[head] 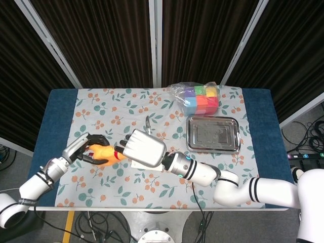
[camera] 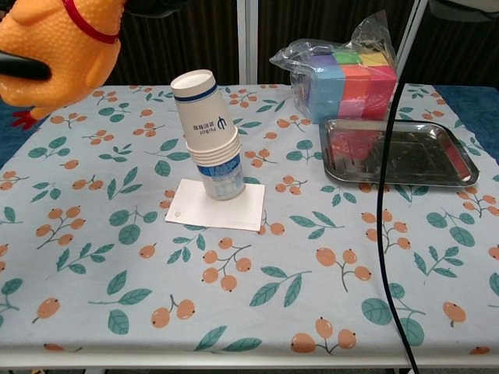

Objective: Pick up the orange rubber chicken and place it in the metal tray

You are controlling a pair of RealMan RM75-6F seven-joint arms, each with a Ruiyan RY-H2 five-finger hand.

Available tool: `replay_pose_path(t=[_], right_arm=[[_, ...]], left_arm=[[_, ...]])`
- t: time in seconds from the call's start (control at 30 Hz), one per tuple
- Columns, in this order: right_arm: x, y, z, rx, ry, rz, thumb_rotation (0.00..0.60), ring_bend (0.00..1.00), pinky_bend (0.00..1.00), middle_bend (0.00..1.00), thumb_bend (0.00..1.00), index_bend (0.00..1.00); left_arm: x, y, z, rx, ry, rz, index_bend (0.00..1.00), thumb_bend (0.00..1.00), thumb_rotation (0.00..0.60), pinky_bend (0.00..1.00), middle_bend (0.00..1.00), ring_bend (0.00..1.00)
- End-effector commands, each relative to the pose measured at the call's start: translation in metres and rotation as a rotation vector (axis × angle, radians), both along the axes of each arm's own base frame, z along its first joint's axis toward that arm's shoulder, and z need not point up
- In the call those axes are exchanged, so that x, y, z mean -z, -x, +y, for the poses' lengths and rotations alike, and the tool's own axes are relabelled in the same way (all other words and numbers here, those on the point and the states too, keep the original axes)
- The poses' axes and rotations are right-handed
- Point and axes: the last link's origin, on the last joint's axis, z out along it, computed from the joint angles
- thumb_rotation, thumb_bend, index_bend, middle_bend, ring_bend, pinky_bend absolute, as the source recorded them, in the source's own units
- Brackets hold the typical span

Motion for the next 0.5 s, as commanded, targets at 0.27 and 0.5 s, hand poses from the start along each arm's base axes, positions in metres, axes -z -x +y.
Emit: replay_pose_path(t=[0.27,0.5], right_arm=[[-0.001,0.007,0.014,-0.022,-0.015,0.005,0.600,0.74,0.95,0.76,0.39,1.00],[-0.003,0.015,0.005,0.015,0.003,-0.007,0.600,0.74,0.95,0.76,0.39,1.00]], left_arm=[[0.004,0.002,0.007,-0.043,-0.017,0.015,0.89,0.79,0.600,0.99,0.99,0.92],[0.000,-0.001,-0.002,-0.032,-0.035,-0.028,0.46,0.62,0.600,0.77,0.64,0.60]])
